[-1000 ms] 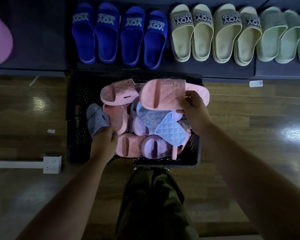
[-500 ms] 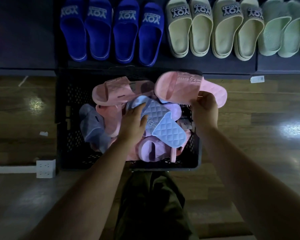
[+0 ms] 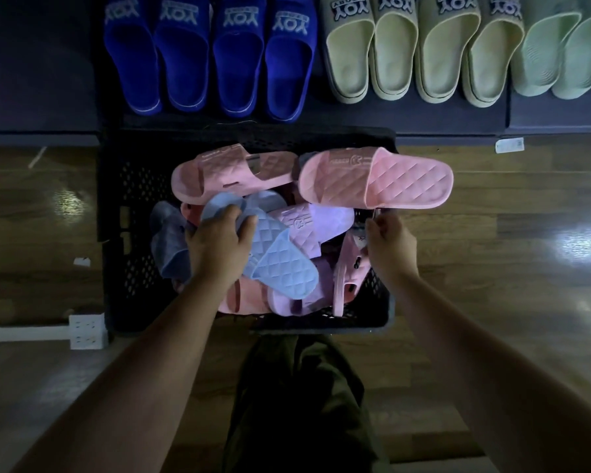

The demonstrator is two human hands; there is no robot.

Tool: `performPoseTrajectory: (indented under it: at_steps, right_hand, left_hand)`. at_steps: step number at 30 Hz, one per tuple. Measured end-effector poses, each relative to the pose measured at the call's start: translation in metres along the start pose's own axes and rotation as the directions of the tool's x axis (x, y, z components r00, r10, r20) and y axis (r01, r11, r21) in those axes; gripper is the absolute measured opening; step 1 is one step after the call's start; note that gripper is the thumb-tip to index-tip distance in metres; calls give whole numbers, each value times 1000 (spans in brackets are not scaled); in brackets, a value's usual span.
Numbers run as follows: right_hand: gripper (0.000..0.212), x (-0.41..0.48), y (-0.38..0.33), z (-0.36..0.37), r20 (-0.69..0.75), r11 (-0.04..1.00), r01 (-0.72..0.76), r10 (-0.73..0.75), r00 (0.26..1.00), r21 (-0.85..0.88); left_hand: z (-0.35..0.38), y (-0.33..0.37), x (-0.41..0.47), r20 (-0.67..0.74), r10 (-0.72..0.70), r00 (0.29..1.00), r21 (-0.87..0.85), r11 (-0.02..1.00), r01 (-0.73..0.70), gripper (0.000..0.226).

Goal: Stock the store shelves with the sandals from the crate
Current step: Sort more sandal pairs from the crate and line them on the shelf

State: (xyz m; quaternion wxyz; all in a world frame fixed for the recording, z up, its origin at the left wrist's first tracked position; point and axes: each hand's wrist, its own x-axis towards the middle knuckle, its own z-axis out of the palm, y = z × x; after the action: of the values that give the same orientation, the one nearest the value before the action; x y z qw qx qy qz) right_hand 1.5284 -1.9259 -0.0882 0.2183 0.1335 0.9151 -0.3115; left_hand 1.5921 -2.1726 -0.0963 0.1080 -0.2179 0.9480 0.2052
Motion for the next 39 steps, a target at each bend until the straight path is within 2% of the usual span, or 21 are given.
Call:
performPoseTrajectory:
  at_steps: [2, 4, 9, 12, 17, 22, 27, 31, 33, 35, 39]
  right_hand:
    - [21, -5, 11, 4, 173, 993, -5, 26, 985, -119]
    - [25, -7, 16, 9, 287, 986, 5, 43, 957, -167]
    - [38, -2, 15, 24, 407, 974, -81, 163, 899, -210]
    - [43, -3, 18, 30, 432, 962, -21, 142, 891, -274]
    - [44, 7, 15, 23, 376, 967, -62, 155, 914, -248]
    - [42, 7, 18, 12, 340, 993, -63, 95, 936, -102]
    - [42, 3, 20, 4, 297, 999, 13, 2, 955, -49]
    - [39, -3, 19, 6, 303, 998, 45, -32, 952, -35]
    - [42, -9, 16, 5, 248, 999, 13, -25, 968, 53]
    - [46, -16, 11, 3, 209, 974, -27, -21, 978, 226]
    - [53, -22, -6, -3, 96, 917, -32, -7, 995, 397]
  left_hand:
    - [-1, 2, 5, -33, 18, 999, 34, 999, -17, 49]
    - [0, -1, 7, -24, -2, 1000, 8, 1000, 3, 44]
    - [7, -7, 7, 39, -80, 996, -72, 994, 83, 35]
    - [10, -8, 7, 44, -91, 995, -108, 990, 95, 37]
    - [8, -7, 6, 55, -92, 994, -149, 984, 100, 37]
    - [8, -13, 8, 86, -68, 994, -152, 985, 81, 34]
    - [-1, -12, 10, 100, -93, 991, -144, 984, 106, 33]
    - [-6, -11, 12, 112, -137, 984, -208, 965, 158, 28]
    - [-11, -12, 11, 70, -213, 975, -252, 942, 224, 26]
    - [-16, -15, 11, 0, -287, 958, -284, 918, 276, 26]
    - [-22, -15, 10, 32, -284, 958, -275, 919, 282, 28]
